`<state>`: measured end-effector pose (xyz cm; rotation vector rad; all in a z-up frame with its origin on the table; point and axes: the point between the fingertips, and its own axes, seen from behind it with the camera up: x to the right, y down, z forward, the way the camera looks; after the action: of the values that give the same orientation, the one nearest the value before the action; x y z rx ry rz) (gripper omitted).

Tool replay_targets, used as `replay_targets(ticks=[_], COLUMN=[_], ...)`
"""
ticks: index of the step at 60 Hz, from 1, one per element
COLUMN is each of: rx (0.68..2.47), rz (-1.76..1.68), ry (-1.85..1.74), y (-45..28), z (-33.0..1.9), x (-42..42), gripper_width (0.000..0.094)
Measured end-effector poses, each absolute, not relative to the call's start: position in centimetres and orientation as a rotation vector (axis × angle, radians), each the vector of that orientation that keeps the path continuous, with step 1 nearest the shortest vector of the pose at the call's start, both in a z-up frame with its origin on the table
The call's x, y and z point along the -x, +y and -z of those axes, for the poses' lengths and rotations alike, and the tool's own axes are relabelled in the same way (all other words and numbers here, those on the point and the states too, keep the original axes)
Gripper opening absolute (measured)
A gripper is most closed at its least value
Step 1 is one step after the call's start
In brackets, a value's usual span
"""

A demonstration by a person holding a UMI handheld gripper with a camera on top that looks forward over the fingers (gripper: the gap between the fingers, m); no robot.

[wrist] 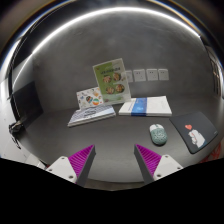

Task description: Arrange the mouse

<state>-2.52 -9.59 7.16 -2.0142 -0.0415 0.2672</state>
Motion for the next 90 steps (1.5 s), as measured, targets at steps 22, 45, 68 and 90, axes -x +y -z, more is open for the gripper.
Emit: replay_targets(ticks=[22, 45, 68, 90], rx=[2.066, 2.128, 1.984, 2.156], rz=[-0.073, -0.058, -0.110, 0.023], ry=[0.003, -0.067, -0.071, 0.004], y=[-5.6, 1.6, 1.0, 1.1], z=[-2.4, 1.0, -7.2, 0.0], x=[-8.1, -12.4, -17.1, -35.5], gripper_width=[0.0809, 0.0791, 0.0460, 0.0459])
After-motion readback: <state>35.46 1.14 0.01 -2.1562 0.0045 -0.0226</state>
